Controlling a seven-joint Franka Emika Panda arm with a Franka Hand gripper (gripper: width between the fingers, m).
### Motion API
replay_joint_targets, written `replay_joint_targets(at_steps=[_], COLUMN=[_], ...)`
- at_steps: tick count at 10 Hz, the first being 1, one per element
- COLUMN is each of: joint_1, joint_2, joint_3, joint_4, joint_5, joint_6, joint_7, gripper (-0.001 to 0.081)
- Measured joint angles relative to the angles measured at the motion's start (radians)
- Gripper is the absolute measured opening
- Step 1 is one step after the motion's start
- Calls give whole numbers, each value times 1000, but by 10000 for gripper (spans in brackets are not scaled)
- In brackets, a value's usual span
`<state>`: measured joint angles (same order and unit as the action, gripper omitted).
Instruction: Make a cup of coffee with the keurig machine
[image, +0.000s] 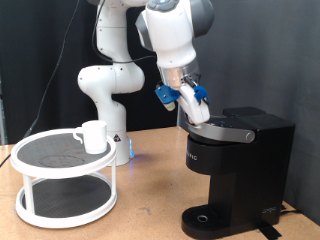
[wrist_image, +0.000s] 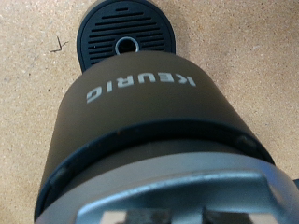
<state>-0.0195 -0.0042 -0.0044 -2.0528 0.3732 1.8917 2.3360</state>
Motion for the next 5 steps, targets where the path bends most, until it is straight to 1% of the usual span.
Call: replay_joint_targets(at_steps=[2,5], joint_1=[-1,-3], joint_2=[17,21], joint_3=[0,0], joint_4=[-20,-22], joint_5=[-2,-2], joint_6=[26,34], joint_7=[-5,-16], gripper=[0,0])
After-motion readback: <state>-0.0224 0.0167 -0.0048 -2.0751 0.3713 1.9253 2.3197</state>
